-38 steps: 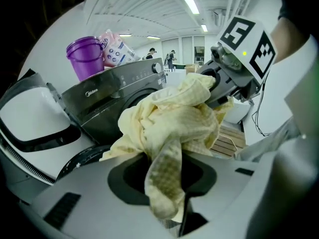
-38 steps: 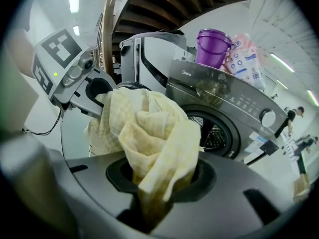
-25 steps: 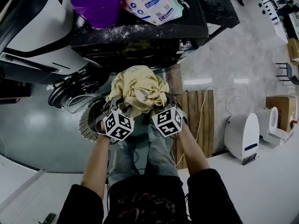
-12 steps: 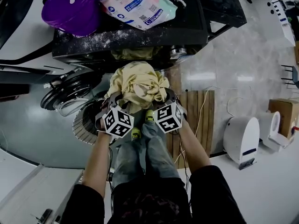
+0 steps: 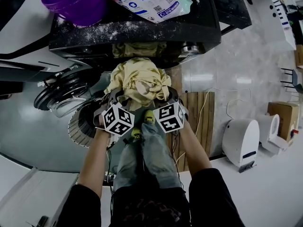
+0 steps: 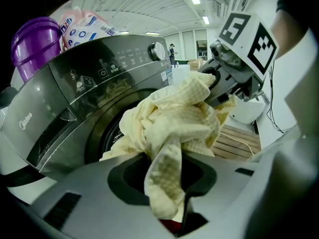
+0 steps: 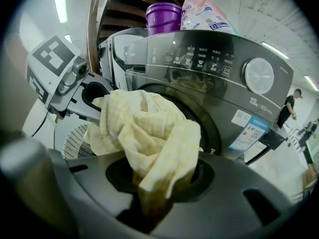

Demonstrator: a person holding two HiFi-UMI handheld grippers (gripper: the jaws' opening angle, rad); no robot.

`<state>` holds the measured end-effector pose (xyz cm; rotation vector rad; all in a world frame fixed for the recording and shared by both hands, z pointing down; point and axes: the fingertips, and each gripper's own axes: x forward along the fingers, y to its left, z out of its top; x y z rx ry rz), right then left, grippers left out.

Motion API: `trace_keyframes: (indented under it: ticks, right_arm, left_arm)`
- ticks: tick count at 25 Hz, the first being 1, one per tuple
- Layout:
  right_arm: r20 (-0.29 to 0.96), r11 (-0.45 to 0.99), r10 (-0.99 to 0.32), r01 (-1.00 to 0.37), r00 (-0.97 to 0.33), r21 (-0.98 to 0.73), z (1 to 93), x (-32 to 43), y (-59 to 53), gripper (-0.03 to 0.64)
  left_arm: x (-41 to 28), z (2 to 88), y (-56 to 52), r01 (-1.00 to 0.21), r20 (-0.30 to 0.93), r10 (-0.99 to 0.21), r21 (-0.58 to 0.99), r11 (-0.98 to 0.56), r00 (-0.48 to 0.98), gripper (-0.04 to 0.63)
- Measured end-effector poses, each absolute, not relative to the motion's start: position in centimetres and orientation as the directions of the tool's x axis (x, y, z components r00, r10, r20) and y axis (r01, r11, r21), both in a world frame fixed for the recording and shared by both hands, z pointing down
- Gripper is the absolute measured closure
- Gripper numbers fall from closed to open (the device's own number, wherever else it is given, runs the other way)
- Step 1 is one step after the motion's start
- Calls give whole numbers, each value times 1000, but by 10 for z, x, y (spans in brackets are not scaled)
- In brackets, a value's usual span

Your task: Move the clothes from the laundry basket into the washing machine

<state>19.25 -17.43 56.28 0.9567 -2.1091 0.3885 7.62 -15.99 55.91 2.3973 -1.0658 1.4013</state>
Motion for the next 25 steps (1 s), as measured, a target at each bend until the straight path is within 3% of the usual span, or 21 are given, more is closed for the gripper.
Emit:
trace_keyframes:
  ticks: [25]
  right_arm:
    - [632, 672, -623, -728, -460, 133, 719, 184, -280, 482]
  left_arm:
    - [62, 719, -267, -681, 666, -706, -402, -613, 242, 460]
